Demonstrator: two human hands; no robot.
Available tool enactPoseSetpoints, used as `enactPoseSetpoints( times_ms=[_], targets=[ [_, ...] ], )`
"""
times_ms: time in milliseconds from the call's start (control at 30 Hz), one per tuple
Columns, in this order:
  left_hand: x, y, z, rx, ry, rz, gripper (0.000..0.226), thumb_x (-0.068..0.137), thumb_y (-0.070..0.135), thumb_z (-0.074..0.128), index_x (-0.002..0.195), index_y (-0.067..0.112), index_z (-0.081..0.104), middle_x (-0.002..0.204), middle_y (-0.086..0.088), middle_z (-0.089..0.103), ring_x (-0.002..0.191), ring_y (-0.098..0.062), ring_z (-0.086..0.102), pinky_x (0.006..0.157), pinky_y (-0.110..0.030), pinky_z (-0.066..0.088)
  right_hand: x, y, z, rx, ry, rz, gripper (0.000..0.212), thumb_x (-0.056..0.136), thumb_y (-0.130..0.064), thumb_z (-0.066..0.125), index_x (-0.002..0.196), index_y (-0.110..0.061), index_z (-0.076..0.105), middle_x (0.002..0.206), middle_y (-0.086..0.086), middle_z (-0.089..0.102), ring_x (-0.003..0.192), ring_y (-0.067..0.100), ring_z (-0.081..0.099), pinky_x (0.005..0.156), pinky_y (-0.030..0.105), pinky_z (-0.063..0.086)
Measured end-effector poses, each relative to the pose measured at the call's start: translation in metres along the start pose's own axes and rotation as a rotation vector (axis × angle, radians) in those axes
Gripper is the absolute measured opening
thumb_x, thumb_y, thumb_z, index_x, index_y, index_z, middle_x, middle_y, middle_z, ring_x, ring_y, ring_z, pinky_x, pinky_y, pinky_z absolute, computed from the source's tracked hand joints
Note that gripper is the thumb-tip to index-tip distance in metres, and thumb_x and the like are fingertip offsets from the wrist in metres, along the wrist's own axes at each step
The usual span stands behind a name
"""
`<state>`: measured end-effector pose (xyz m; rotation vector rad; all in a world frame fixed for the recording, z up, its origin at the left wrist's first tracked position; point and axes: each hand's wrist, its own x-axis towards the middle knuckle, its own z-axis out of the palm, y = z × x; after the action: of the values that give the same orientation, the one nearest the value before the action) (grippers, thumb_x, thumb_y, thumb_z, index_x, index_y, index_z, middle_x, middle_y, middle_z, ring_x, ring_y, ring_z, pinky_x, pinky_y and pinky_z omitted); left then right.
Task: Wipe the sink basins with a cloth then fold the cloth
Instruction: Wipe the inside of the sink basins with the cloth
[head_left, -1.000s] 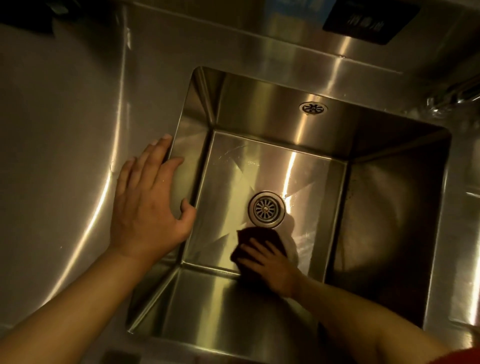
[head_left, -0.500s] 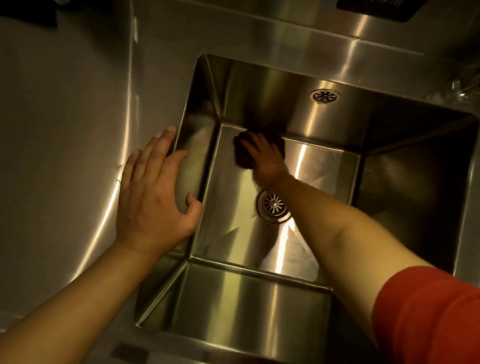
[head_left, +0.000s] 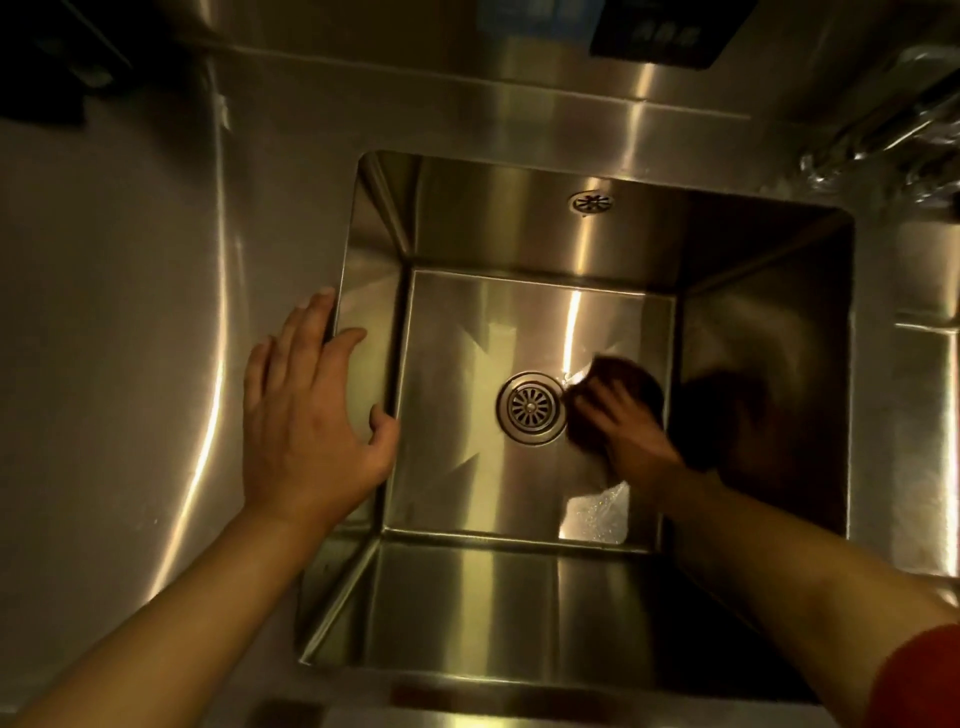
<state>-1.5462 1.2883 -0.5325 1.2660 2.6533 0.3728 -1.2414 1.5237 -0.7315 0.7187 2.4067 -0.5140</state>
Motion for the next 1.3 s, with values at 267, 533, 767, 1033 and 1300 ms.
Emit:
enactPoseSetpoints(
  times_ms=[267, 533, 767, 1033, 1300],
  targets=[
    [-0.002, -0.002, 0.0, -0.013, -0.012, 0.025, 0.07, 0.078, 0.038, 0.066, 0.143, 0.02, 0.048, 0.169, -0.003, 0.024, 0.157, -0.024, 0.02, 0.127, -0.05, 0.016, -0.049, -0.101, 0.026, 0.017, -0.077, -0.6, 0.036, 0.105, -0.029, 0.052, 0.14, -0.026, 0.062, 0.15, -0.004, 0.054, 0.146, 0.021, 0.04, 0.123, 0.038, 0.027],
    [-0.003, -0.005, 0.004, -0.036, 0.013, 0.015, 0.07, 0.075, 0.042, 0.062, 0.141, 0.024, 0.048, 0.166, 0.0, 0.026, 0.153, -0.025, 0.029, 0.122, -0.055, 0.028, -0.054, -0.126, -0.064, 0.432, 0.215, -0.14, 0.044, 0.093, -0.027, 0.069, 0.136, -0.037, 0.064, 0.148, -0.018, 0.054, 0.131, 0.008, 0.055, 0.105, 0.023, 0.046],
    [-0.011, -0.003, -0.005, -0.045, -0.096, 0.027, 0.074, 0.078, 0.048, 0.058, 0.146, 0.021, 0.046, 0.169, -0.008, 0.022, 0.158, -0.029, 0.019, 0.126, -0.055, 0.017, -0.131, -0.111, -0.104, 0.683, 0.389, 0.066, 0.06, 0.079, 0.0, 0.071, 0.132, -0.028, 0.068, 0.144, -0.006, 0.06, 0.13, 0.017, 0.059, 0.11, 0.034, 0.046],
    [-0.061, 0.051, -0.017, -0.129, -0.197, 0.089, 0.079, 0.079, 0.044, 0.059, 0.152, 0.019, 0.043, 0.164, -0.007, 0.035, 0.155, -0.028, 0.025, 0.124, -0.059, 0.019, -0.192, -0.092, -0.125, 0.763, 0.468, 0.142, 0.066, 0.073, 0.003, 0.069, 0.132, -0.025, 0.068, 0.142, -0.003, 0.062, 0.126, 0.02, 0.062, 0.109, 0.032, 0.047],
    [-0.11, 0.121, -0.011, -0.207, -0.15, 0.093, 0.074, 0.081, 0.046, 0.054, 0.148, 0.016, 0.05, 0.156, -0.009, 0.048, 0.146, -0.029, 0.039, 0.12, -0.053, 0.032, -0.249, -0.058, -0.15, 0.636, 0.505, 0.1, 0.064, 0.077, -0.01, 0.073, 0.137, -0.029, 0.063, 0.146, -0.006, 0.055, 0.128, 0.021, 0.057, 0.107, 0.039, 0.049]
  ],
)
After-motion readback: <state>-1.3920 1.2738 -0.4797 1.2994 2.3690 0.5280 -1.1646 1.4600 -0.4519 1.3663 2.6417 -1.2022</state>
